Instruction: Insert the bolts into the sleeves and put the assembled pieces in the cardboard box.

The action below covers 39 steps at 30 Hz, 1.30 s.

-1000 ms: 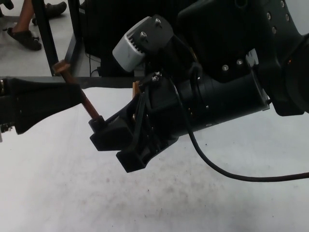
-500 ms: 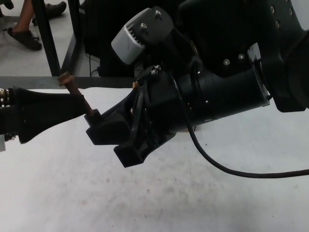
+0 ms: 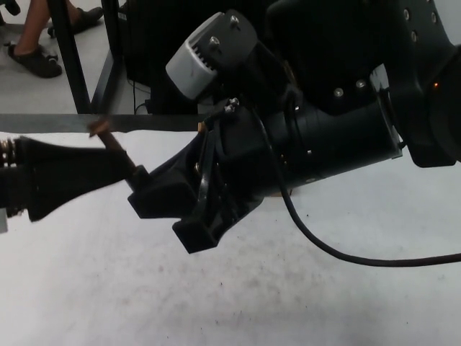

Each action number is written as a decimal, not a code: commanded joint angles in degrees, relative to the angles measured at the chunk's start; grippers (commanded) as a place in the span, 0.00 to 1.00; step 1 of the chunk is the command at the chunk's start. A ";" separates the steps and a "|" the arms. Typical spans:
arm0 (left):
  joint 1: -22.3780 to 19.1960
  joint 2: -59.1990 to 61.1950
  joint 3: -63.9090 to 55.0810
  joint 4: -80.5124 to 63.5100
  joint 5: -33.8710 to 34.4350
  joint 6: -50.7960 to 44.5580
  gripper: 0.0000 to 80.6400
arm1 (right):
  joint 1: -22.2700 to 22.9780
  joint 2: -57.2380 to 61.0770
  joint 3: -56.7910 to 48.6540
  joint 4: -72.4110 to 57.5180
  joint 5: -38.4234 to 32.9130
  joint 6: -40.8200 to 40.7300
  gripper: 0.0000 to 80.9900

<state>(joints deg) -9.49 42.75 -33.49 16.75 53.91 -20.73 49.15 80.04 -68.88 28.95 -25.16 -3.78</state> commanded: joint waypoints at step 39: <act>-6.50 -0.10 -0.04 -3.89 -4.94 -1.12 0.48 | -0.01 -0.87 -0.92 -1.16 -2.03 -1.78 0.00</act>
<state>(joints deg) -15.48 42.64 -33.58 13.39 48.08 -21.83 49.30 80.05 -68.73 30.09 -26.25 -5.11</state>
